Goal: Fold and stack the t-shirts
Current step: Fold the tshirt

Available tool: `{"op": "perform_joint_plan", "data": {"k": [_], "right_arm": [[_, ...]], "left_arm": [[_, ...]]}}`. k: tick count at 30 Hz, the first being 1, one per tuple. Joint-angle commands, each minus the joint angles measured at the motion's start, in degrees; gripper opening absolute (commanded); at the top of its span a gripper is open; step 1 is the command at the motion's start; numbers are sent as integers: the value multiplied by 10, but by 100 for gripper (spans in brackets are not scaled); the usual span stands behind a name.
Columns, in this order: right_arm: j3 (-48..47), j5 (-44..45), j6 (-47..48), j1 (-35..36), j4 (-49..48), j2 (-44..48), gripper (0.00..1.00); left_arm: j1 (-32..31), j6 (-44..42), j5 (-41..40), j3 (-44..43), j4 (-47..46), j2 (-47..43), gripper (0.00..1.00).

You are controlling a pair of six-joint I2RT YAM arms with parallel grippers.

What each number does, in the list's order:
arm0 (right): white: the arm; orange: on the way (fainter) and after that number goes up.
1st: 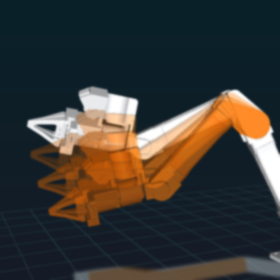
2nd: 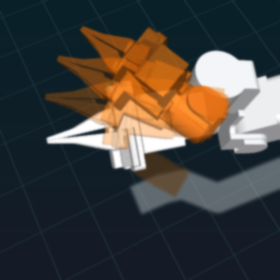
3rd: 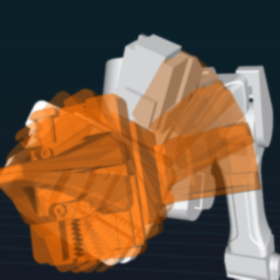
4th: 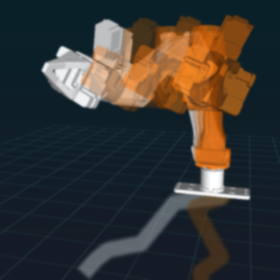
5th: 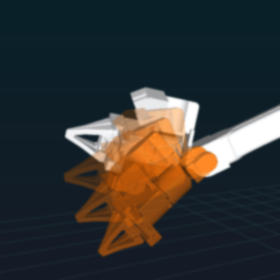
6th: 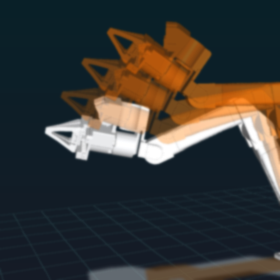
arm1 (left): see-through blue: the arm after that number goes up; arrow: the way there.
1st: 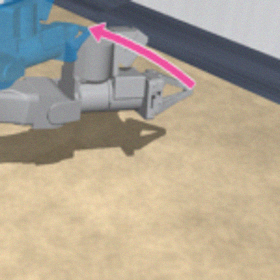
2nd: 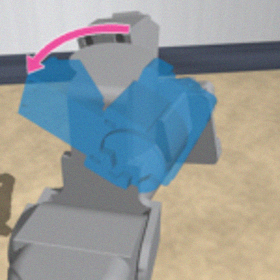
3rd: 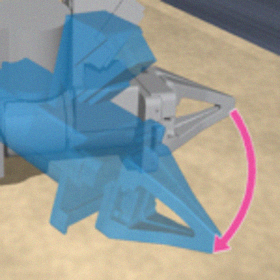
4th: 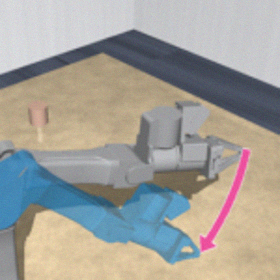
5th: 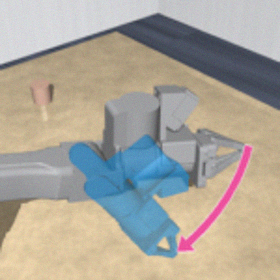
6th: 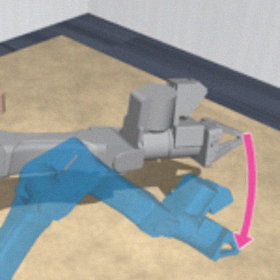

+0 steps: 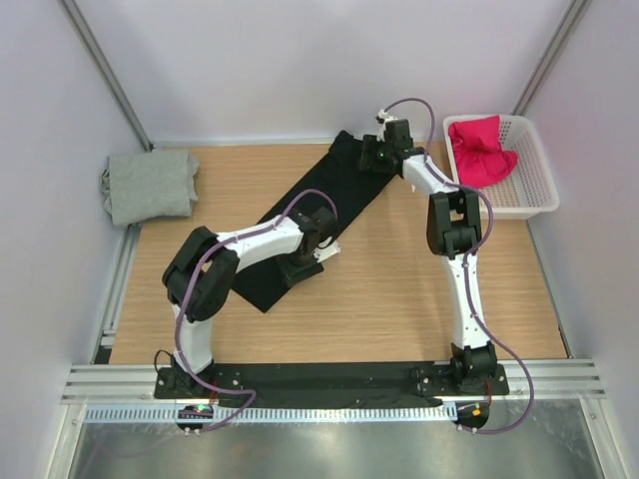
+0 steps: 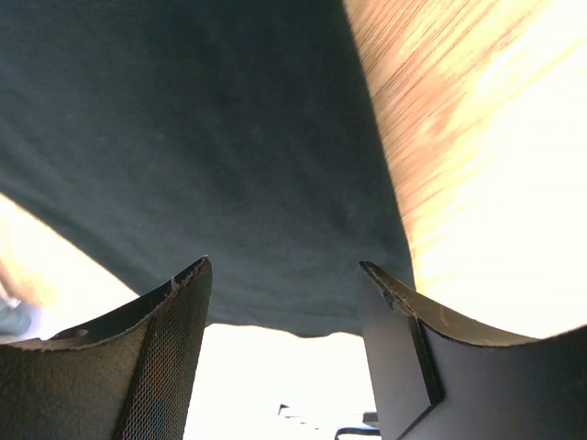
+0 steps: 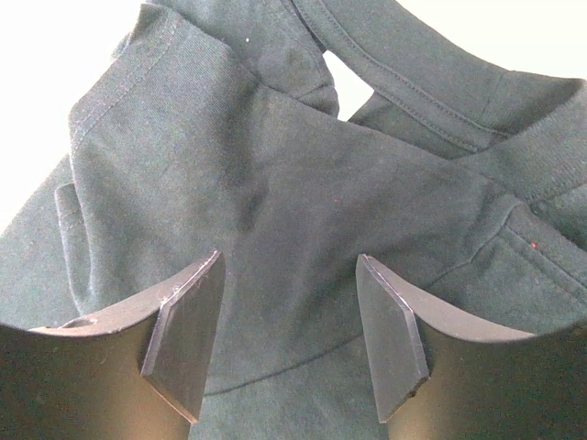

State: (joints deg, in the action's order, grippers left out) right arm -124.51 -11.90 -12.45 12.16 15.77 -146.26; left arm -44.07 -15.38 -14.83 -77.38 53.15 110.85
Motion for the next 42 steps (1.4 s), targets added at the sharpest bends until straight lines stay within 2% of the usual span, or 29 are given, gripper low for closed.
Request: {"op": "perform_joint_plan", "data": {"k": [1,6,11,15,22,33,36,37,38,40,41,42], "right_arm": [[1,-15,-14,-10,10,61,65],[30,-24,-22,-22,17,98,65],[39,-20,-23,-35,19,107,65],[60,-21,-23,-34,22,113,65],[105,-30,-29,-34,27,113,65],[91,-27,-21,-35,25,91,65],[88,-24,-16,-35,23,86,66],[87,-23,-15,-34,21,84,65],[86,-21,-14,-35,21,81,65],[76,-20,-15,-33,20,69,65],[71,-20,-16,-34,21,63,65],[64,-20,-16,-33,21,53,65]], "left_arm": [[3,5,-4,-30,44,-41,65],[1,23,25,-5,83,-78,65],[0,32,57,53,89,-106,64],[-1,34,81,65,93,-110,63],[-2,38,115,79,98,-91,62],[0,32,147,88,88,-47,56],[2,33,168,86,89,-36,46],[3,32,171,82,92,-33,41],[2,32,178,80,93,-30,32],[3,30,184,77,99,-24,24],[3,28,186,73,101,-23,17],[2,24,187,72,102,-22,15]]}}
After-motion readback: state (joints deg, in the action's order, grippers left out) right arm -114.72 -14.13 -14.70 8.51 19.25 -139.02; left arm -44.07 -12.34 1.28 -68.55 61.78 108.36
